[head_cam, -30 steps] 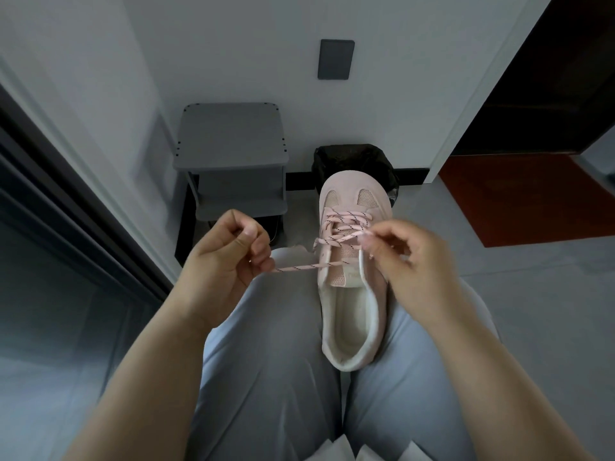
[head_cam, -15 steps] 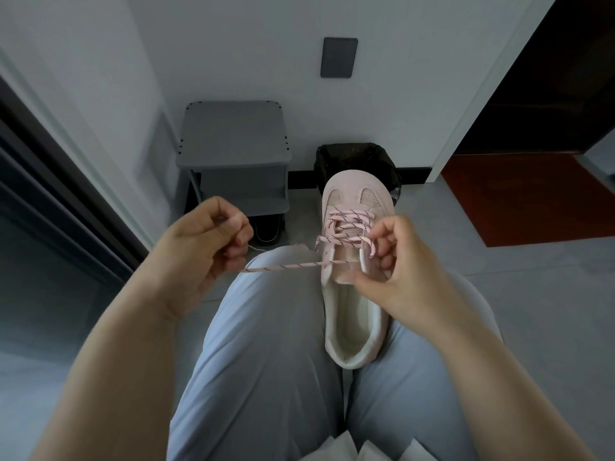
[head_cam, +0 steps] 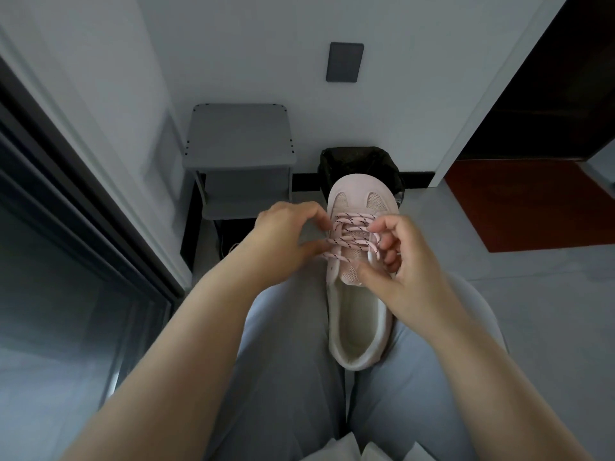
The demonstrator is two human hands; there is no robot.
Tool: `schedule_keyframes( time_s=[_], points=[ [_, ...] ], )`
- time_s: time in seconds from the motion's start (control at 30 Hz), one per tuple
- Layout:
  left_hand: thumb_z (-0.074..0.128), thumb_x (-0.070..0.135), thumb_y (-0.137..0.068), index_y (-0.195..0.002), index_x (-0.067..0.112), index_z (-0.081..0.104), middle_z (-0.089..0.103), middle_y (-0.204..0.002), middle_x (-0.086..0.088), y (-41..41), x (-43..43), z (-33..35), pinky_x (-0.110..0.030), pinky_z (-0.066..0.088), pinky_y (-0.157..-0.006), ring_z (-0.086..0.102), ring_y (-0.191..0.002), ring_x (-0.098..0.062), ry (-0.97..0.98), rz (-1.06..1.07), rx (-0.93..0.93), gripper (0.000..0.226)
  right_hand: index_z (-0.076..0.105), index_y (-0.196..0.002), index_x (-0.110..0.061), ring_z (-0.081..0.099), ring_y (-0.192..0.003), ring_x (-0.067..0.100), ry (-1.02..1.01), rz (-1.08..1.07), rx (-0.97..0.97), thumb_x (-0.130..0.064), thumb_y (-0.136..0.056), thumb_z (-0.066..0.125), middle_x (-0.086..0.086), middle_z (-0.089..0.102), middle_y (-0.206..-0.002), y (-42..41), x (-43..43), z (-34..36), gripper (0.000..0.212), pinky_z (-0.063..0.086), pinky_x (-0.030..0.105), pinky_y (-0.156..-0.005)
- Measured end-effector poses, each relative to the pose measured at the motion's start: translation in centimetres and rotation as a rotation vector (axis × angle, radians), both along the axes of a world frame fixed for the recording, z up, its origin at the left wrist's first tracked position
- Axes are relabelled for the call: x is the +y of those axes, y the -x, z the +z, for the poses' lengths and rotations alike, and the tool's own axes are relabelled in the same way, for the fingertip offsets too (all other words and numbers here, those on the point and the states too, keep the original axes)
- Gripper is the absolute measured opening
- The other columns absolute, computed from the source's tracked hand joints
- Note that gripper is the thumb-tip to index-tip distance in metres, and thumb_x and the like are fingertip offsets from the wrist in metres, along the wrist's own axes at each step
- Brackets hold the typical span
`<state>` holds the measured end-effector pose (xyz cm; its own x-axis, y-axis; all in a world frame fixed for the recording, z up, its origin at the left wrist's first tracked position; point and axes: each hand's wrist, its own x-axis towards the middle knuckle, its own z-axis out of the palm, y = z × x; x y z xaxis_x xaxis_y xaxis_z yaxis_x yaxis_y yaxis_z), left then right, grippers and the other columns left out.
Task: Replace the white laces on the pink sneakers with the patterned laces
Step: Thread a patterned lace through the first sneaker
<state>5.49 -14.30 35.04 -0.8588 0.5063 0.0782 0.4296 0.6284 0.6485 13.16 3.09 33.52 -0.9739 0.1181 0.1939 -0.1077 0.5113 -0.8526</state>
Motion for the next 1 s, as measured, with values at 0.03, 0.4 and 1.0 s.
schedule_keyframes(
  time_s=[0.03,0.4,1.0],
  points=[
    [0.066,0.029,-0.082,-0.099,0.023,0.06,0.057,-0.094,0.016,0.0,0.3,0.1,-0.035,0.038,-0.096,0.05,-0.105,-0.014,0.032,0.0,-0.021,0.019,0.049,-0.096,-0.031,0.048,-0.065,0.002,-0.007,-0.008,0.004,-0.014,-0.075,0.071,-0.006,0.042,-0.084,0.0,0.0,0.0,0.035,0.041,0.012,-0.062],
    [0.061,0.037,-0.083,-0.09,0.029,0.063,0.049,-0.095,0.008,0.7,0.3,0.0,-0.025,0.032,-0.083,0.04,-0.093,-0.014,0.159,-0.111,0.051,0.01,0.064,-0.062,-0.02,0.041,-0.08,0.01,-0.462,0.143,0.165,-0.054,-0.078,0.058,-0.005,0.04,-0.08,-1.0,-0.2,0.3,0.038,0.034,0.02,-0.08],
    [0.056,0.007,-0.083,-0.096,0.013,0.06,0.059,-0.074,-0.003,-1.1,-1.3,2.5,-0.018,0.048,-0.067,0.053,-0.064,-0.009,-1.001,-0.161,-0.764,0.015,0.07,-0.075,-0.02,0.05,-0.092,0.018,-0.288,0.056,0.114,-0.056,-0.077,0.049,-0.004,0.055,-0.086,0.1,-3.4,1.6,0.041,0.041,0.03,-0.082]
  ],
)
